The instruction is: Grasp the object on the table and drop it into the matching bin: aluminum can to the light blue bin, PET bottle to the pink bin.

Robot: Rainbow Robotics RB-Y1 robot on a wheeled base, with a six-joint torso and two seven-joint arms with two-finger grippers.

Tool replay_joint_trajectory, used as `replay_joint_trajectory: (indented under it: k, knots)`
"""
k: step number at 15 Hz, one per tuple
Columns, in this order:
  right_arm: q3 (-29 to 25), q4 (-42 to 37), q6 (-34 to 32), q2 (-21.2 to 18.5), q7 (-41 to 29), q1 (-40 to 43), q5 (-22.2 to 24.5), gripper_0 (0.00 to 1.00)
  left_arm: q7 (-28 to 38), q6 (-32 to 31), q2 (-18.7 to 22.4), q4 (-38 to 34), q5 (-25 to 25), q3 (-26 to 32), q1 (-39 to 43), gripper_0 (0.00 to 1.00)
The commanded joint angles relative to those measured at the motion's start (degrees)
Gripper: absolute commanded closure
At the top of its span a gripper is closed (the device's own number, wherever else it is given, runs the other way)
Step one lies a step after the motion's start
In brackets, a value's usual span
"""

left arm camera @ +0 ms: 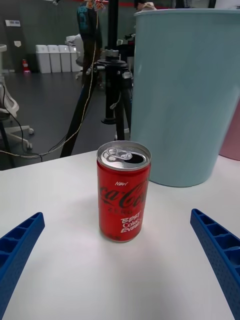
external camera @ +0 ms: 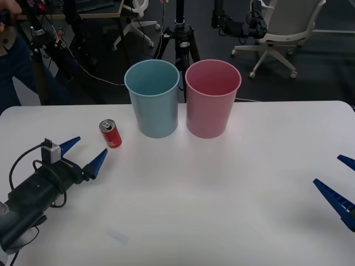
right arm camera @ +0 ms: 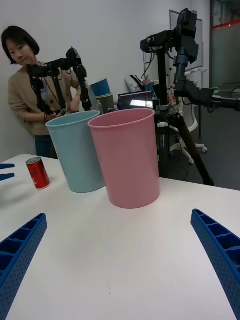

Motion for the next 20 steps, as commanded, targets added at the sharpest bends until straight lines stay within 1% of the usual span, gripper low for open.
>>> replay_joint_trajectory:
  k: [1,4,7,8,11,15,18,20]
  knots:
    - [0.0,0.0,0.0,0.0,0.0,0.0,0.0,0.0,0.0,3.8,-1.8,0.0,-0.9,-1.6,-1.1,0.0]
    - [0.0,0.0,0.0,0.0,0.0,0.0,0.0,0.0,0.2,7.0,-1.8,1.0,-0.4,-4.8,-2.5,0.0]
    - [0.0,0.0,0.0,0.0,0.0,0.0,0.0,0.0,-0.5,7.0,-1.8,7.6,1.0,-5.3,-7.2,0.0]
    - [0.0,0.0,0.0,0.0,0.0,0.0,0.0,0.0,-0.8,7.0,-1.8,8.5,1.2,-5.2,-8.3,0.0]
    - [0.0,0.0,0.0,0.0,0.0,0.0,0.0,0.0,-1.2,8.4,-1.8,8.8,1.2,-4.8,-9.6,0.0]
    - [0.0,0.0,0.0,0.0,0.0,0.0,0.0,0.0,-1.4,12.7,-1.8,8.8,1.1,-5.5,-10.7,0.0]
    - [0.0,0.0,0.0,0.0,0.0,0.0,0.0,0.0,-1.1,15.9,-1.8,8.8,1.6,-7.5,-11.0,0.0]
    - [0.0,0.0,0.0,0.0,0.0,0.0,0.0,0.0,-0.8,18.4,-1.8,8.8,2.8,-9.7,-11.4,0.0]
